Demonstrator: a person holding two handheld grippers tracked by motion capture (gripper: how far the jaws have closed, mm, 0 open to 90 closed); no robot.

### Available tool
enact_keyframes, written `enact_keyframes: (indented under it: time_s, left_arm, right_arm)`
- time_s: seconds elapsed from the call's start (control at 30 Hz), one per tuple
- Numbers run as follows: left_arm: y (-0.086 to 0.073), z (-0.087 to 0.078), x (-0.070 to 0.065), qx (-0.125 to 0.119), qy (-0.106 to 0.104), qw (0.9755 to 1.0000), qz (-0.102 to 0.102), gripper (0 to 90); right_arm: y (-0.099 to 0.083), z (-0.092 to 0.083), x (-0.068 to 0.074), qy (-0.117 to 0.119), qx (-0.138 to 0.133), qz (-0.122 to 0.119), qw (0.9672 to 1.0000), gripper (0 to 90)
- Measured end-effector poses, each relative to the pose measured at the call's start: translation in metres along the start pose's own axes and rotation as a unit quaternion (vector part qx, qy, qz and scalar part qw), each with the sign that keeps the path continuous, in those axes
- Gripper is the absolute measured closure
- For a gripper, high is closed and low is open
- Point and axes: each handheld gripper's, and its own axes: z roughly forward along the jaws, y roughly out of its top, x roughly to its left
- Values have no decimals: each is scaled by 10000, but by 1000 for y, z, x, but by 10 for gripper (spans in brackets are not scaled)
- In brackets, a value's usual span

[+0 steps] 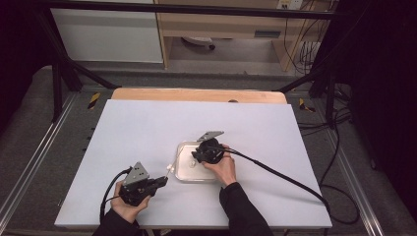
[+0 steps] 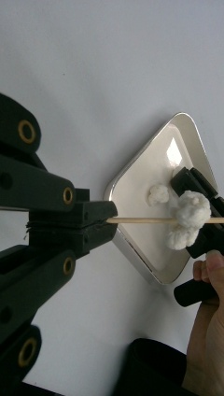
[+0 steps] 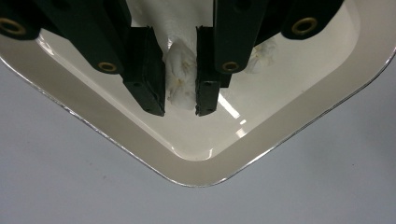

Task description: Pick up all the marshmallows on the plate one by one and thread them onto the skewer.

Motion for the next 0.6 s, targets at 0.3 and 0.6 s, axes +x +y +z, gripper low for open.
enact_keyframes:
  time_s: [0.3, 0.6]
  left_arm:
    - [0, 0, 0, 10, -2, 10000, 23, 890]
    - [0, 0, -1, -1, -11, 10000, 40, 890]
  right_arm:
    - [9, -18, 1, 136, -199, 22, 9997, 758]
    - [17, -45, 2, 281, -475, -34, 9985, 764]
